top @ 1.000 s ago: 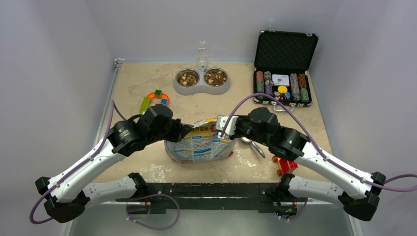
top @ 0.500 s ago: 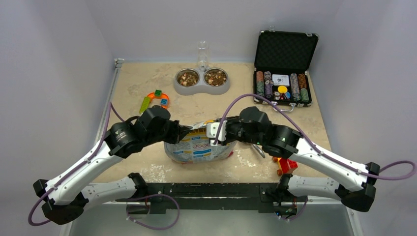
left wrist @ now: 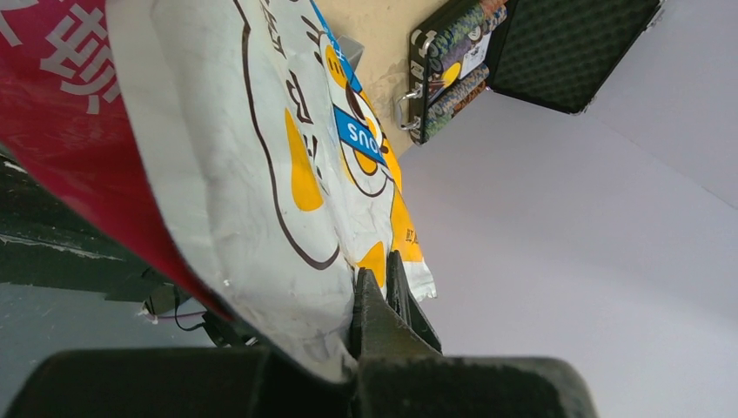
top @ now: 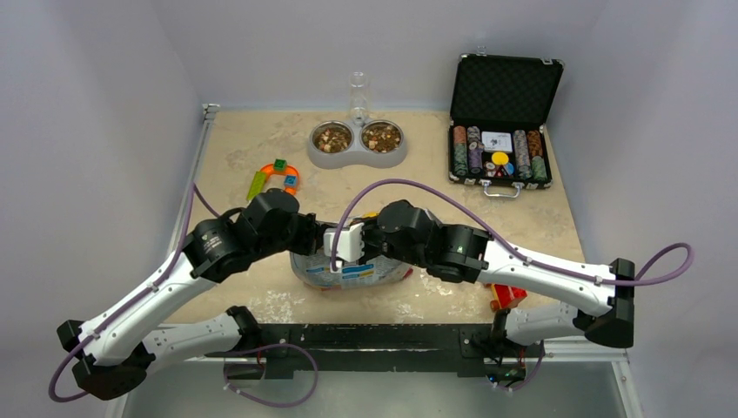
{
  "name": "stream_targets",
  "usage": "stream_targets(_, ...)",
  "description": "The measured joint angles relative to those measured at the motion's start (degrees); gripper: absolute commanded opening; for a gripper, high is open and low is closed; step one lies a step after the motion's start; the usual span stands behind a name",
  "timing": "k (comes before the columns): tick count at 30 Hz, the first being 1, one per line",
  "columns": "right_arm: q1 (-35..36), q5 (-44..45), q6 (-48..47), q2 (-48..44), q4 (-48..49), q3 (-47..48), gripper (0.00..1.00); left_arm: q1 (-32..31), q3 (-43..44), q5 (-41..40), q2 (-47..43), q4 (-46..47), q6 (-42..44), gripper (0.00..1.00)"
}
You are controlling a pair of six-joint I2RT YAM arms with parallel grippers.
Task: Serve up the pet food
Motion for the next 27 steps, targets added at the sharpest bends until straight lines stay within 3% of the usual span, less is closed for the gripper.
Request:
stream_targets(3,0.33,0.59,-0.48,-0.31,0.15,-0.37,0.01,0.00,-0.35,0.00,-0.31,0.50,0.00,0.00)
stream_targets(4,0.33,0.46,-0.46,-0.33,0.15,-0.39,0.15,0.00,-0.61,0.00,-0.52,0.79,0.02,0.00)
stream_targets(5,0.33,0.31,-0.35,-0.39,0.17,-0.42,0.21,0.00,-0.81,0.00,-0.74,0.96,0.02,0.00)
stream_targets(8,0.17,0.24,0.33,-0.61,0.42,-0.44,0.27,0.00,-0.92,0.04,-0.94,1.07,0.13,0.00)
stream_targets(9,-0.02,0.22,0.46,-0.79,0.55,-0.44,0.24,0.00,-0.94,0.07,-0.96,1.05,0.15,0.00)
stream_targets(10,-0.22,0.17,0.55,-0.90,0.63,-0.44,0.04,0.00,-0.94,0.07,-0.96,1.07,0.15,0.00)
stream_targets(11,-0.33,0.15,0.66,-0.92,0.61,-0.42,0.00,0.00,-0.96,0.04,-0.96,1.11,0.15,0.00)
stream_targets(16,-0.35,-1.11,0.90,0.09,-1.62,1.11,0.00,0.00,-1.05,-0.57,-1.11,0.98,0.15,0.02)
stream_targets(19,-0.37,-1.60,0.83,-0.02,-1.73,1.11,0.00,-0.02,-0.52,-0.79,-1.14,-0.35,0.07,0.22)
stream_targets(21,-0.46,-2.16,0.98,-0.22,-1.84,1.09,0.24,-0.09,-0.02,-1.68,-1.38,-1.20,0.09,0.37)
stream_targets(23,-0.81,-2.58,1.97,-0.79,-1.77,0.85,0.60,-0.07,0.24,-2.75,-2.56,-1.86,0.28,0.52)
stream_targets(27,-1.20,-4.00,4.22,-5.18,-1.49,-0.59,0.78,-0.07,0.24,-4.72,-5.60,-2.80,0.35,0.72)
